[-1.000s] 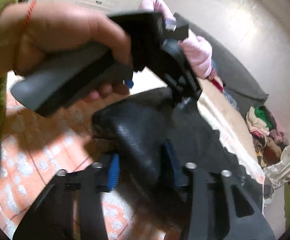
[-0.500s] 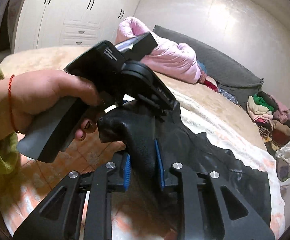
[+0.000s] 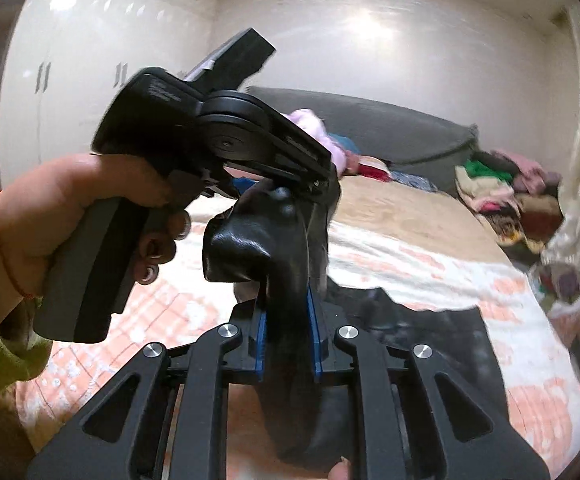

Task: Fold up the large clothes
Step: 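Lift the held jacket edge with both tools and fold it over the stack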

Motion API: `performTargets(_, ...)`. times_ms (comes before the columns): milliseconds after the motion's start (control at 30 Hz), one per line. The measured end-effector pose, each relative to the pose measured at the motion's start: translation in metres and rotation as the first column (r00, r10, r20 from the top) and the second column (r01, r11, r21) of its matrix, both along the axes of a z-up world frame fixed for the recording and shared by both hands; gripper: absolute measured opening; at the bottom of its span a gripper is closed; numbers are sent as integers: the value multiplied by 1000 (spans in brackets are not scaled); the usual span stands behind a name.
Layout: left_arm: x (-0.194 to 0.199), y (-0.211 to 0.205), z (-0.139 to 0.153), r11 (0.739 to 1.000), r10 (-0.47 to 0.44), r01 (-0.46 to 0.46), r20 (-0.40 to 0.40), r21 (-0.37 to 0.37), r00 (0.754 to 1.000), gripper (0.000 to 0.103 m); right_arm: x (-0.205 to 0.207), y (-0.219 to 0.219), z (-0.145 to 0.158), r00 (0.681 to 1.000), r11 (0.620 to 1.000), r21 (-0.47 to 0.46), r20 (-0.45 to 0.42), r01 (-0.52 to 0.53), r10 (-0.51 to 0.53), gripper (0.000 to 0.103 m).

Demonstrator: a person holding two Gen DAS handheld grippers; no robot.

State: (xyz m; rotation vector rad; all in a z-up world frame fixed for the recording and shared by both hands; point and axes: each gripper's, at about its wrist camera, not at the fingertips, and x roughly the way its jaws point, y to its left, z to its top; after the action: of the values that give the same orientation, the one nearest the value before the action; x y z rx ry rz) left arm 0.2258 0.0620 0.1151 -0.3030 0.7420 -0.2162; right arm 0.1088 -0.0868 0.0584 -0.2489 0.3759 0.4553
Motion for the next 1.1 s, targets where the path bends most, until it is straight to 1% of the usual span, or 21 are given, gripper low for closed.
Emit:
performTargets(133, 9, -50, 8, 998, -43, 42, 6, 50, 999, 44, 3, -42, 3, 999, 997, 64, -11, 44, -43, 13)
performTargets(233, 15, -83, 5, 994, -72, 71, 2, 77, 997, 45, 3, -65, 1, 997, 994, 85, -22, 74, -72, 12)
performTargets(367, 22, -117, -3, 990, -96, 97, -8, 101, 995, 46, 1, -97, -5, 992, 984, 130, -51, 119, -113, 12)
performTargets(567, 32, -151, -14, 981, -120, 124, -35, 147, 992, 46, 5, -131, -18, 983, 962, 220, -116, 162, -140, 12)
performTargets(733, 40, -169, -22, 977, -131, 139, -56, 163, 990, 48, 3, -144, -26, 977, 943, 276, -158, 185, -145, 12)
performTargets(833, 44, -178, -25, 976, -134, 144, -70, 164, 989, 48, 7, -159, -32, 968, 922, 332, -212, 200, -133, 13)
performTargets(867, 45, -178, -27, 976, -134, 144, -74, 161, 988, 48, 11, -167, -36, 963, 901, 384, -248, 201, -109, 13)
performTargets(900, 47, -180, -29, 977, -133, 145, -84, 158, 988, 48, 12, -172, -39, 957, 887, 414, -273, 205, -94, 13)
performTargets(967, 50, -183, -33, 978, -137, 150, -97, 144, 986, 48, 18, -182, -46, 941, 863, 449, -329, 233, -83, 13)
performTargets(1033, 53, -185, -38, 982, -146, 158, -120, 101, 982, 47, 22, -193, -53, 925, 835, 481, -371, 265, -80, 13)
performTargets(1100, 56, -190, -42, 982, -150, 163, -131, 95, 980, 47, 25, -202, -59, 909, 810, 508, -410, 295, -74, 13)
